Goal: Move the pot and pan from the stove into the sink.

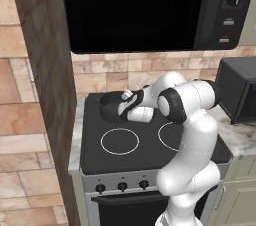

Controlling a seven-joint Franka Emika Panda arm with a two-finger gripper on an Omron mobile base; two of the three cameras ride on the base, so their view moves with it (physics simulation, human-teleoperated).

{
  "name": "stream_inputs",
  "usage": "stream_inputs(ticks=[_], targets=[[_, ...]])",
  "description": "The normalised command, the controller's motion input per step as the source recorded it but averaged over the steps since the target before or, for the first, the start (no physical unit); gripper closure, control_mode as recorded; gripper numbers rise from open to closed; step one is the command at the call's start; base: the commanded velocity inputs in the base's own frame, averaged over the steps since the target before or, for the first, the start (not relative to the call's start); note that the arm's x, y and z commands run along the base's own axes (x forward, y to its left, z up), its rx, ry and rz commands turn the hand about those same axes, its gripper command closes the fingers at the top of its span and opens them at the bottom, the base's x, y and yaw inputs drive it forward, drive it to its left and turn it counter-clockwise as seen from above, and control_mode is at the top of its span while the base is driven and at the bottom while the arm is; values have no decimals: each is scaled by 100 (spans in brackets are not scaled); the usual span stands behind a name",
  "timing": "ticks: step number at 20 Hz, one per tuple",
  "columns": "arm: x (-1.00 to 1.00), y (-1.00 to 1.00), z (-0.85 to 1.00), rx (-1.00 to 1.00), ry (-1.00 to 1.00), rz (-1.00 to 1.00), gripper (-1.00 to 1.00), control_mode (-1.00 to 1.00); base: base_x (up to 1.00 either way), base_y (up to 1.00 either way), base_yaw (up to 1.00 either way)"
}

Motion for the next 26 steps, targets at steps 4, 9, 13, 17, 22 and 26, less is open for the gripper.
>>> stream_inputs(ticks=[4, 9, 13, 17, 22, 26], targets=[[1, 0, 1, 0, 0, 0, 100, -100, 0, 0, 0], [1, 0, 18, 0, 0, 0, 100, -100, 0, 0, 0], [0, 0, 38, 2, 2, 0, 100, -100, 0, 0, 0], [-10, -1, 52, 2, 6, 0, 100, -100, 0, 0, 0], [-19, -1, 58, 1, 10, 0, 100, -100, 0, 0, 0], [-31, -3, 60, 0, 12, 1, 100, -100, 0, 0, 0]])
